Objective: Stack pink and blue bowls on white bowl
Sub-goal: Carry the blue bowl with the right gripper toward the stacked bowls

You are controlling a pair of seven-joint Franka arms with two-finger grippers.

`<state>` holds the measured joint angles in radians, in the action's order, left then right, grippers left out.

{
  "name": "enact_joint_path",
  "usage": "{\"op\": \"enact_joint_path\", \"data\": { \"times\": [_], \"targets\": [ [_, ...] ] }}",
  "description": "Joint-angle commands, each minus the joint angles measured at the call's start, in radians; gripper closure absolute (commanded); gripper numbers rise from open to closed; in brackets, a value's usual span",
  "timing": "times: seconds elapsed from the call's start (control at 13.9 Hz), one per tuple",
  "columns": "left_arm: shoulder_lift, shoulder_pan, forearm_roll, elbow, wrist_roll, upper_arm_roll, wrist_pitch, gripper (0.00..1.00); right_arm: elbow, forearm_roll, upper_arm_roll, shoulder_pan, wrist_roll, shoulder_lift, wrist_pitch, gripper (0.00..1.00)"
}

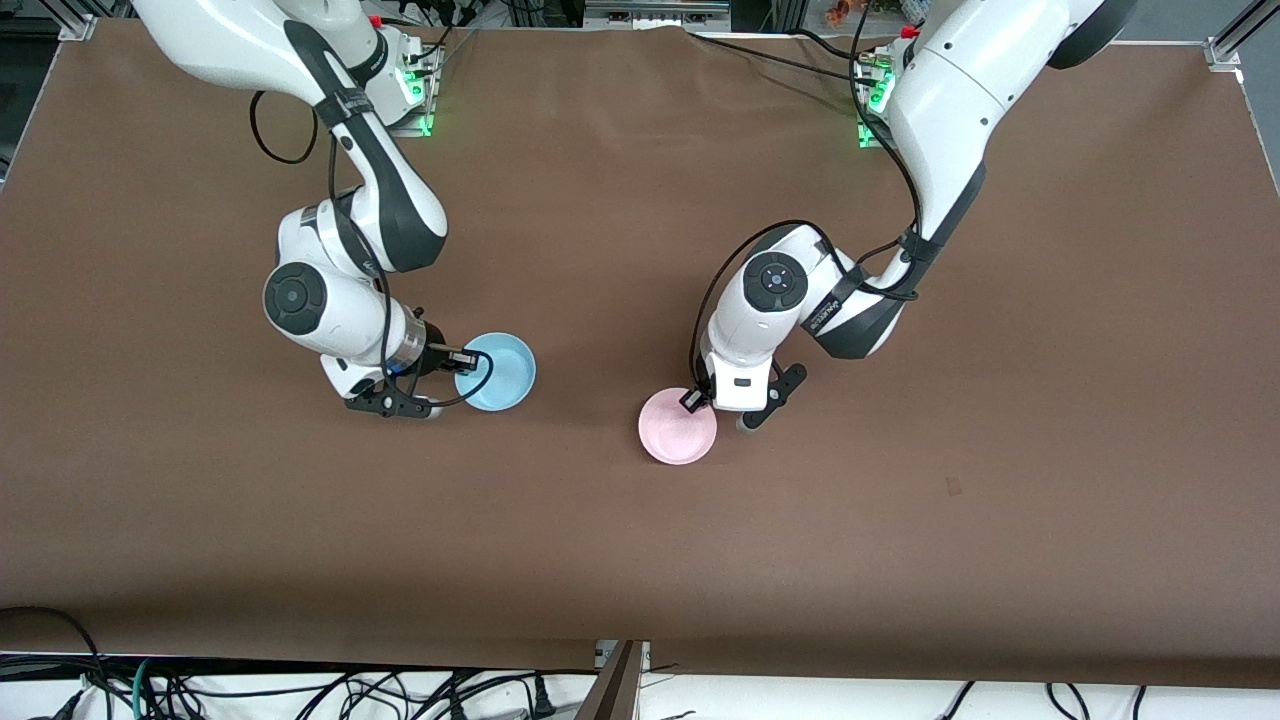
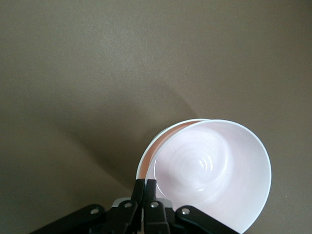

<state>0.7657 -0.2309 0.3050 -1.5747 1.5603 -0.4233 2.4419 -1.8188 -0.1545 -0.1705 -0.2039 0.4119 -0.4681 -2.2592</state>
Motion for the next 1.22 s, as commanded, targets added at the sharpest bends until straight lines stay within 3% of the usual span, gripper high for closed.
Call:
{"op": "enact_joint_path", "data": {
  "times": [0.0, 0.07, 0.14, 0.22, 0.43, 0.93, 1.15],
  "targets": [
    [0.007, -0.005, -0.017, 0.004, -0.003, 0.006, 0.016, 1.00, 0.016, -0.016, 0.000, -0.017, 0.044, -0.014, -0.013, 1.00],
    [0.012, -0.005, -0.017, 0.007, -0.003, 0.006, 0.016, 1.00, 0.016, -0.016, 0.000, -0.019, 0.051, -0.014, -0.020, 1.00],
    [0.012, -0.005, -0.015, 0.010, -0.003, 0.008, 0.016, 0.93, 0.016, -0.016, 0.000, -0.022, 0.053, -0.014, -0.023, 1.00],
    [0.012, -0.005, -0.015, 0.010, -0.003, 0.008, 0.016, 0.78, 0.016, -0.016, 0.000, -0.025, 0.064, -0.015, -0.025, 1.00],
    [0.012, -0.002, -0.015, 0.015, -0.003, 0.008, 0.016, 0.66, 0.016, -0.016, 0.000, -0.043, 0.105, -0.020, -0.046, 1.00],
    [-0.012, 0.028, -0.018, 0.028, -0.009, 0.003, 0.011, 0.70, 0.145, -0.013, 0.002, -0.130, 0.326, -0.093, -0.053, 1.00],
    [-0.025, 0.064, -0.029, 0.088, -0.022, -0.015, -0.015, 0.70, 0.197, -0.011, 0.002, -0.166, 0.410, -0.129, -0.054, 1.00]
  ]
}}
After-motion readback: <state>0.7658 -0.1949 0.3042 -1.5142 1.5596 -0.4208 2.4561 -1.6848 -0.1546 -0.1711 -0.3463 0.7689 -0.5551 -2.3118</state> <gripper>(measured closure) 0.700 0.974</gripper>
